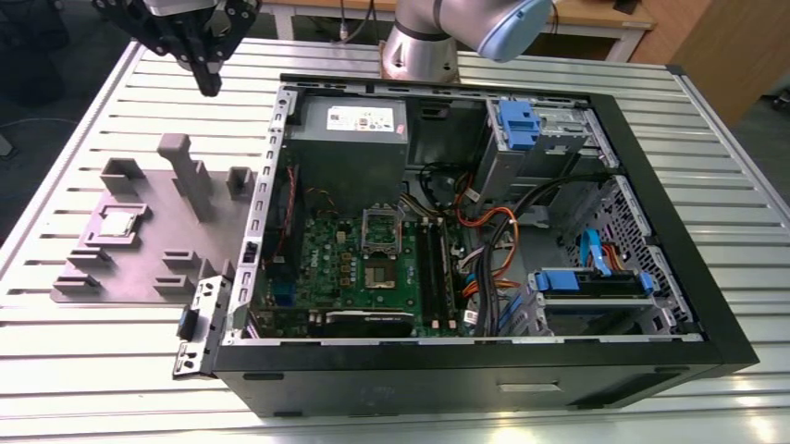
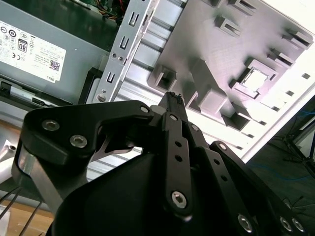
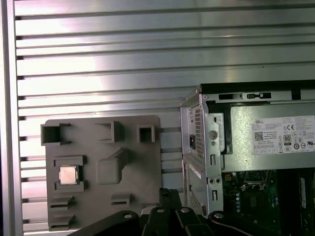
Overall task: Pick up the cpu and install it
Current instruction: 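Reach for the cpu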
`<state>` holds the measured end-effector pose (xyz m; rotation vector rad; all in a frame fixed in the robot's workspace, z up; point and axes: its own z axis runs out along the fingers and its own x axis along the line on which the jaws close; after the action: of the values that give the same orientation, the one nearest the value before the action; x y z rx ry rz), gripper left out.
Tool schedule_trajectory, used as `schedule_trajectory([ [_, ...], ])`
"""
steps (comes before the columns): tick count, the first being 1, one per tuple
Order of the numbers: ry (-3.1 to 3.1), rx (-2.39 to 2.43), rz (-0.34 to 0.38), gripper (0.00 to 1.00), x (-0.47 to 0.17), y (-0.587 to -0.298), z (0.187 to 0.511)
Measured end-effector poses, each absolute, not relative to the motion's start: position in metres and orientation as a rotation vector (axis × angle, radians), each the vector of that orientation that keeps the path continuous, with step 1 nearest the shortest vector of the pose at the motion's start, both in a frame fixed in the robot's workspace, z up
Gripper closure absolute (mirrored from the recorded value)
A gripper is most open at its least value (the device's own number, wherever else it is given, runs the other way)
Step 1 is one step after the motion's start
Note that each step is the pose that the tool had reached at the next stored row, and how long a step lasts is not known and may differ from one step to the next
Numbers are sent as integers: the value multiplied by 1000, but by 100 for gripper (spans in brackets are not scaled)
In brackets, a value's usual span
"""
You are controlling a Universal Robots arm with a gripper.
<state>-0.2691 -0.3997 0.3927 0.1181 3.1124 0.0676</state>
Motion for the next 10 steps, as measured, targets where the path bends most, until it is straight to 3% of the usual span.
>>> schedule_trajectory([
  [10,3112,118,68,89,-292,-400,392],
])
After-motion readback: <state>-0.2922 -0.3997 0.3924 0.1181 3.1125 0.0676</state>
